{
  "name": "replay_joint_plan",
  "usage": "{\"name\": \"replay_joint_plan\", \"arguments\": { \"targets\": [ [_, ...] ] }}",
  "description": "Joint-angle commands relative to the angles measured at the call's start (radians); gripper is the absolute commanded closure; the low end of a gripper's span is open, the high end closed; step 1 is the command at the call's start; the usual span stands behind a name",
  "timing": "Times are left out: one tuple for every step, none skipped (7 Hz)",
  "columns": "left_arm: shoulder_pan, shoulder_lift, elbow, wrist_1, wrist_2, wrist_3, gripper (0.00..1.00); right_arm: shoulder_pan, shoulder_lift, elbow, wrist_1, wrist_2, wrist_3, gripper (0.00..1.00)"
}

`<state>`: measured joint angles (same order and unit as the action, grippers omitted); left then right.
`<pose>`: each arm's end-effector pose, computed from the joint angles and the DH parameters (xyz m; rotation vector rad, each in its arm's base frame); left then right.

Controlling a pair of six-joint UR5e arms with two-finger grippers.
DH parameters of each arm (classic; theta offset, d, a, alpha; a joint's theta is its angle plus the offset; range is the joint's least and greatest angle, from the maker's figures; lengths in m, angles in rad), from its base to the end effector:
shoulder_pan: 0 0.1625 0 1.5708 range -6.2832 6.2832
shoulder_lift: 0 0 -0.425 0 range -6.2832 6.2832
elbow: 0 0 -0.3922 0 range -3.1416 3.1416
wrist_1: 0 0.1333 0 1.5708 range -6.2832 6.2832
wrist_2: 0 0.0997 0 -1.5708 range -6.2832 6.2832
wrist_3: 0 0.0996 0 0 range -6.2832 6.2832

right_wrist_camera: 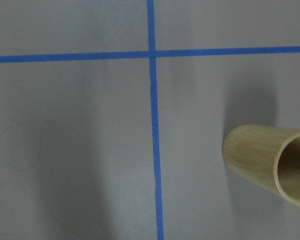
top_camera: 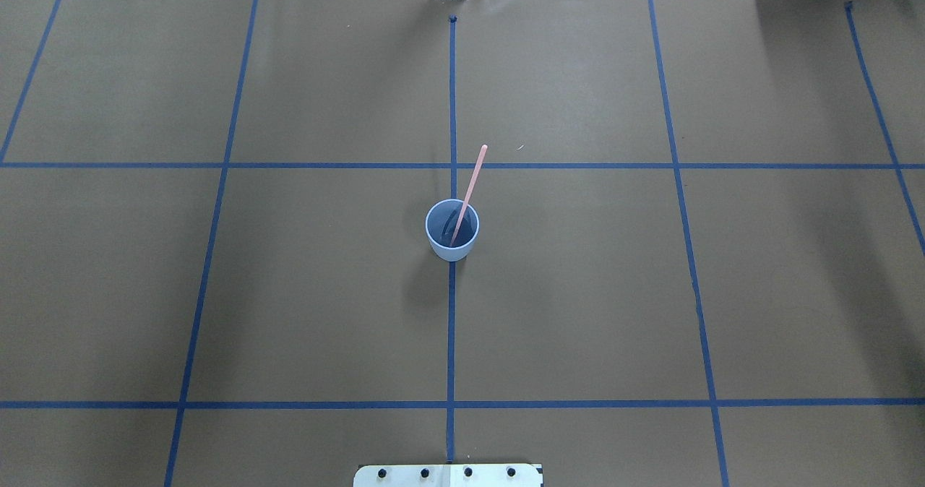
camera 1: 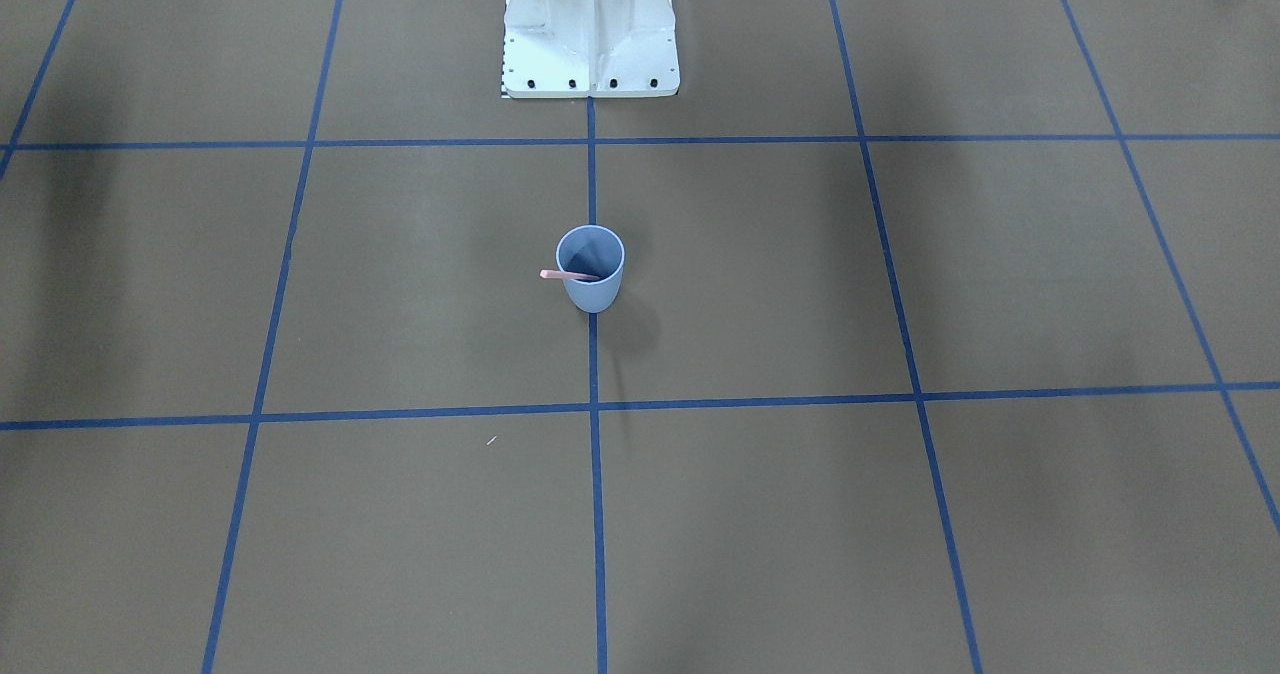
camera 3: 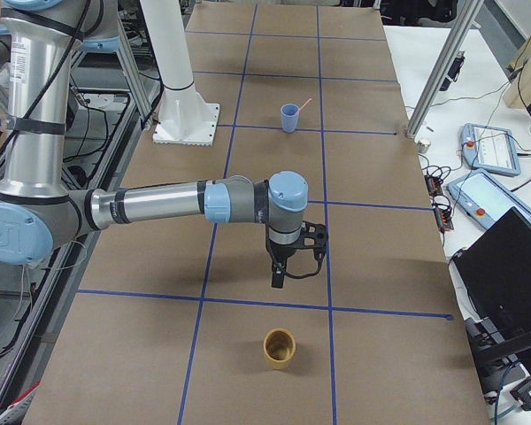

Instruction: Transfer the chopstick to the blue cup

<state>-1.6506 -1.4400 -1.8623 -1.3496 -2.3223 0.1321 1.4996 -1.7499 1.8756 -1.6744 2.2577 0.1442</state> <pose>-0.0991 -0.4203 0.5998 0.0222 0.7532 0.0271 0.0405 -0.4187 0.6063 -0.0527 -0.6853 0.0625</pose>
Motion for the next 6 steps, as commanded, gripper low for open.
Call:
{"name": "replay_joint_plan", "arguments": {
  "targets": [
    [0.0,0.001,-0.009,-0.009,0.0,0.004,0.02,0.013,-0.031,-0.003,0.001,-0.001,0.0,0.0],
    [0.0,0.003,-0.008,-0.031,0.0,0.004,0.02,0.013,-0.031,-0.003,0.001,-0.001,0.001,0.0],
    [0.0,0.003,-0.005,-0.034,0.0,0.004,0.02,0.013,-0.031,-0.012,0.001,-0.001,0.005,0.0],
    [0.0,0.007,-0.005,-0.034,0.0,0.004,0.02,0.013,-0.03,-0.007,0.001,0.002,0.005,0.0],
    [0.0,0.009,-0.005,-0.034,0.0,0.004,0.02,0.014,-0.031,-0.01,0.001,0.002,0.009,0.0],
    [0.0,0.01,-0.005,-0.034,0.0,0.004,0.02,0.014,-0.03,-0.013,0.001,0.002,0.011,0.0]
  ]
}}
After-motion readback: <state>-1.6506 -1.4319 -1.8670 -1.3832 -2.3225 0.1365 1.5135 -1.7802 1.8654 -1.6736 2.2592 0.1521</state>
